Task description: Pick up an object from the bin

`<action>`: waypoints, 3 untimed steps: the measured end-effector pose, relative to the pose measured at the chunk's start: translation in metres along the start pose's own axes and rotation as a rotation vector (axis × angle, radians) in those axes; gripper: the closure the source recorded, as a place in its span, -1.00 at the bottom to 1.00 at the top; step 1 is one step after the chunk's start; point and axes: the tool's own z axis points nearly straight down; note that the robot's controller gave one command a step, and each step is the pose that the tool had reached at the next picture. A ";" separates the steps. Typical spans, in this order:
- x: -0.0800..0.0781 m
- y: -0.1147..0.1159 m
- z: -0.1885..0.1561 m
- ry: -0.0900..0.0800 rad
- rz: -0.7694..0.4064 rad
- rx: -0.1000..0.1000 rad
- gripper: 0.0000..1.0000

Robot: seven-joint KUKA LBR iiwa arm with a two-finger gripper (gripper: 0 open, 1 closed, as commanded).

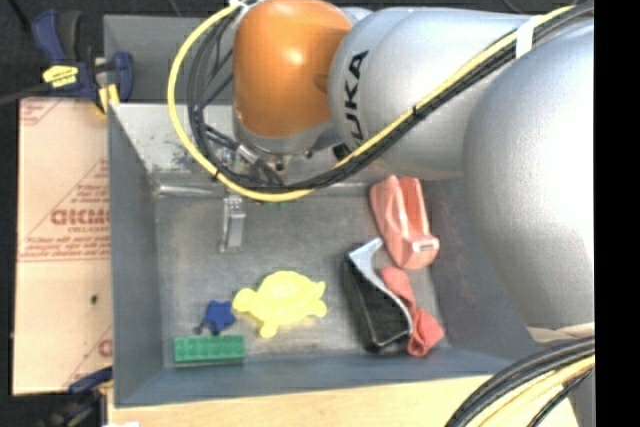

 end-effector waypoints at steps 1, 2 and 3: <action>-0.001 -0.001 -0.005 -0.007 0.003 -0.001 -1.00; 0.025 -0.018 0.027 -0.012 -0.085 -0.001 -1.00; 0.032 -0.077 0.083 -0.009 -0.142 0.001 -1.00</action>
Offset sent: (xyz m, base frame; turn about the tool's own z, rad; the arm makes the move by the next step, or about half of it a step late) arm -0.0699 -0.0467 -0.0847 -0.2229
